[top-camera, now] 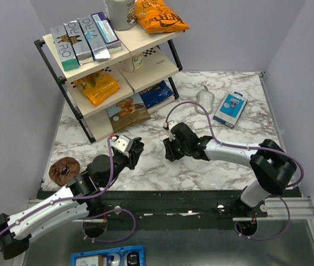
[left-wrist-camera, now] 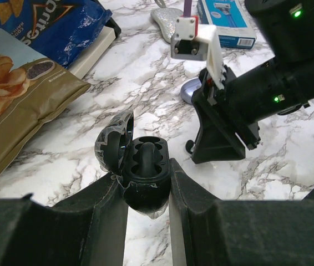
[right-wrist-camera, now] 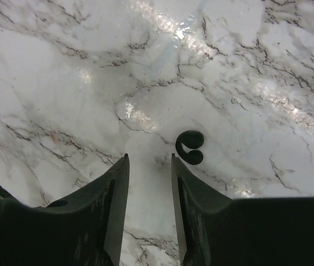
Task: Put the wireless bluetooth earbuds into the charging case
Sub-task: Pick up the earbud from the center of the board.
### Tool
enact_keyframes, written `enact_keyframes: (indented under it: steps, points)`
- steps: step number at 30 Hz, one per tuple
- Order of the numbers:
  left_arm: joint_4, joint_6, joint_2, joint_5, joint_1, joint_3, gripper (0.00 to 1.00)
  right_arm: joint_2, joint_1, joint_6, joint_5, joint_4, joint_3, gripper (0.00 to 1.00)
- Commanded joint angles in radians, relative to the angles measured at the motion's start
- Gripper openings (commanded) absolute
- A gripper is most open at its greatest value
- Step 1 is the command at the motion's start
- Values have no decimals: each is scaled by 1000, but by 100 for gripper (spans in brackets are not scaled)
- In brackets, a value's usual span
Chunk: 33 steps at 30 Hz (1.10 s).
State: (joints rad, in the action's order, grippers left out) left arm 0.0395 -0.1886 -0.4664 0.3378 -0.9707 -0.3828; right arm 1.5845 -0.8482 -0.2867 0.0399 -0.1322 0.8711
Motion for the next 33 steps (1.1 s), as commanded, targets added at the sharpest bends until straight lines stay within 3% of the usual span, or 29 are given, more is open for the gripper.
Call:
enact_keyframes:
  steps: [1,33]
  points:
    - [-12,-5,8,-22,1,-2,0,32,-2,8,5,-10,6,45]
    - [-20,-11,-2,-20,1,5,0,95,-2,29,-77,-14,46,48]
